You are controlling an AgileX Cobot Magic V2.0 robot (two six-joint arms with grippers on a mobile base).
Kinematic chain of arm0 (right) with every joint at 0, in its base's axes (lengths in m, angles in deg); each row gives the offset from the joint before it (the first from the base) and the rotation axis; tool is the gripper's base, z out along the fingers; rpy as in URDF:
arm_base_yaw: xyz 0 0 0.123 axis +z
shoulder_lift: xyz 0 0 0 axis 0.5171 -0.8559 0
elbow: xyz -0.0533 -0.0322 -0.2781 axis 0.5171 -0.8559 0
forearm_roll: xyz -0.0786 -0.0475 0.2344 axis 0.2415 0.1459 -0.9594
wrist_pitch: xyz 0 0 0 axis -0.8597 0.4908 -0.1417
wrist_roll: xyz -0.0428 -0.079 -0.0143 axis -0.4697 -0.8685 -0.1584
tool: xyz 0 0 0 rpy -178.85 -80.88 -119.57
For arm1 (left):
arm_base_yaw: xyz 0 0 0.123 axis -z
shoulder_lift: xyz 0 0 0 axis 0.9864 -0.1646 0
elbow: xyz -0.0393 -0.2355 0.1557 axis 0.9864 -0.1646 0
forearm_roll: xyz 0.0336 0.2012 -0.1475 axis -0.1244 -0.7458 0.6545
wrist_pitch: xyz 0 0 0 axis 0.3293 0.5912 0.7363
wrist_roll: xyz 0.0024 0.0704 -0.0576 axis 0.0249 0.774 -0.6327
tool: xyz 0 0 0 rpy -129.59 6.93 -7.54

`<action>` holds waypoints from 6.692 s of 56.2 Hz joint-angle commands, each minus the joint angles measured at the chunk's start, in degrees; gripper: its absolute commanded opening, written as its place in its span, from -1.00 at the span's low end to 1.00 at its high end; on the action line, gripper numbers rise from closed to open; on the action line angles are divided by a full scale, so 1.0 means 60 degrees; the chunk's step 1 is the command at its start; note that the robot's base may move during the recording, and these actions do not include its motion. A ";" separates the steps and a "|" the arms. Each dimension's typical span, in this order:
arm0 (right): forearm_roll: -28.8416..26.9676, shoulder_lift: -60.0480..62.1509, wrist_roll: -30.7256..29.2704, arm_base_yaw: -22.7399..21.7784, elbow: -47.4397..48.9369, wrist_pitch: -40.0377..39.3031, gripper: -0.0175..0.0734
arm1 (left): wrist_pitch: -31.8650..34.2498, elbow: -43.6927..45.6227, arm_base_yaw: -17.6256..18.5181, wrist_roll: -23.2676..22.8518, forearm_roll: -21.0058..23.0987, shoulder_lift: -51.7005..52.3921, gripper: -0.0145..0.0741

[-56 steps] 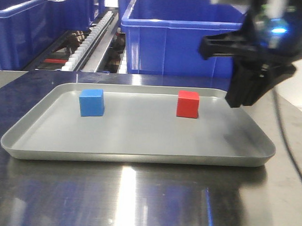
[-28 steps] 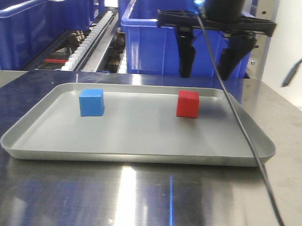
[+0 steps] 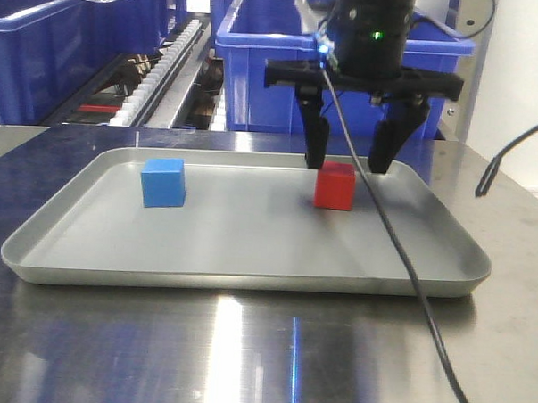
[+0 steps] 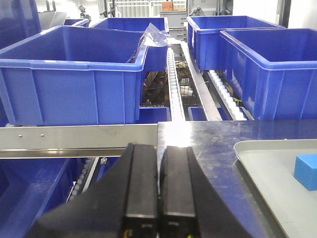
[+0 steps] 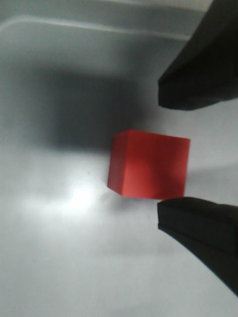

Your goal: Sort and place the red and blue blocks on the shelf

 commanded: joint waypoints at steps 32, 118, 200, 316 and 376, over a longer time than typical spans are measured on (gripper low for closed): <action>0.0023 0.0490 0.0019 0.0068 0.0338 -0.0340 0.48 | 0.0785 -0.0270 -0.0008 0.0011 0.0084 0.0167 -0.49; 0.0023 0.0032 0.2123 0.0049 0.0325 0.0062 0.26 | 0.0785 -0.0270 -0.0008 0.0011 0.0084 0.0167 -0.49; -0.0434 1.0329 -0.5418 -0.3599 -1.0211 -0.9098 0.04 | 0.0785 -0.0270 -0.0008 0.0011 0.0084 0.0167 -0.49; -0.0399 1.6070 -0.5198 -0.4323 -1.3571 -0.9609 0.04 | -0.2476 0.2915 -0.0008 -0.1474 0.0891 -0.2269 -0.49; -0.0399 1.6070 -0.5198 -0.4323 -1.3571 -0.9609 0.04 | -0.9029 1.4050 0.5217 -0.7344 -0.2347 -1.6634 -0.49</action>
